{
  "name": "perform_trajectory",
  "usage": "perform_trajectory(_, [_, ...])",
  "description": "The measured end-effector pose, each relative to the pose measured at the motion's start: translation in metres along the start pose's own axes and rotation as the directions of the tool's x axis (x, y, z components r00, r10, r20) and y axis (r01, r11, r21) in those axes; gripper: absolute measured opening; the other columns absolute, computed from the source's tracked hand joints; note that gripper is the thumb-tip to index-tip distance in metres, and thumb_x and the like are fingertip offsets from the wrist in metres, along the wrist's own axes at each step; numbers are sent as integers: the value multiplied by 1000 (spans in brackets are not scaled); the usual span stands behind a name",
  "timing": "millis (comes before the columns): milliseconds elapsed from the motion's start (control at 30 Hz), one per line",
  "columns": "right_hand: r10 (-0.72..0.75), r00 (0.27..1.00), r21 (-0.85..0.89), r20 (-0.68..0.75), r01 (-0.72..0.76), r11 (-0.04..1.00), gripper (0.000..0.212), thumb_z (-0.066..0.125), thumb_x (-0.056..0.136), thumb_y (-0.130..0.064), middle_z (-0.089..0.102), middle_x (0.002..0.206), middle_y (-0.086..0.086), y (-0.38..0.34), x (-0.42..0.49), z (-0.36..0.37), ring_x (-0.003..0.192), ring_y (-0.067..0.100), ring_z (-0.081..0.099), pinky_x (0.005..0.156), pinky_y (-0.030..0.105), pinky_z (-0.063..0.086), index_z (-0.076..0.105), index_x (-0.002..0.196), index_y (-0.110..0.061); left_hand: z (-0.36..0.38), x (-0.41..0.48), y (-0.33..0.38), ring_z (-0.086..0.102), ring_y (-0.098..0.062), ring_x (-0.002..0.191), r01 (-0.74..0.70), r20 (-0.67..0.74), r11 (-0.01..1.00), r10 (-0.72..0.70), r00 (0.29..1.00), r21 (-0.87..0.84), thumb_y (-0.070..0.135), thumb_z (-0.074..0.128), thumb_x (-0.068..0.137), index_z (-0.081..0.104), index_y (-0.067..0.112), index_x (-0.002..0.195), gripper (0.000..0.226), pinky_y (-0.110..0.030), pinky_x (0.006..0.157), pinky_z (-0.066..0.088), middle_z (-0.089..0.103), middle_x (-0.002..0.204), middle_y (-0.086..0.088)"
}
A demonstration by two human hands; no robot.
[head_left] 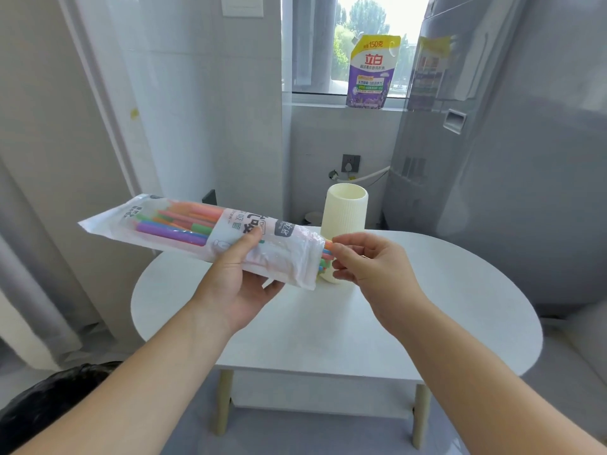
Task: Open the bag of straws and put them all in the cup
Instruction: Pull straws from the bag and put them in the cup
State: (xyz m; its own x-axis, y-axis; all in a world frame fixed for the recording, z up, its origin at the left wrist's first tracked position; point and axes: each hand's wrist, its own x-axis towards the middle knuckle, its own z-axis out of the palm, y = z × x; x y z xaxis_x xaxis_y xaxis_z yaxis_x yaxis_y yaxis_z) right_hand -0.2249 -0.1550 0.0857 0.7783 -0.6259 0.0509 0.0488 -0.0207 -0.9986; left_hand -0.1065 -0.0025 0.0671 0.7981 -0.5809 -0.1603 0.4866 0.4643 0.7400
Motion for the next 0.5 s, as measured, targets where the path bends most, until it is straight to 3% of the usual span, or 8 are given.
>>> perform_trajectory(167, [-8,998,7,-63,9,1000,6,65,93,-2,72,80,12,-2,1,-6,64,17,71,73,32,62,71,92,-4,0,-4,2,71,-22,101,-20,3,1000,20,1000,-19,27,69,92,69,29,105,13,-46,105,49,78,101,0])
perform_trajectory(300, [55,998,137,20,-57,989,6,67,94,-11,73,83,10,-5,-2,-5,71,21,70,74,32,60,70,97,-7,2,-7,-1,73,-20,96,-23,27,1000,23,999,-11,27,69,92,70,29,103,11,-44,99,52,77,99,1])
perform_trajectory(500, [21,999,23,-29,-21,1000,7,73,89,-9,75,88,18,-3,1,-8,67,19,71,76,32,61,75,95,-5,3,-8,-2,72,-22,101,-30,20,999,30,999,-29,26,70,91,70,28,105,14,-45,100,52,77,103,0])
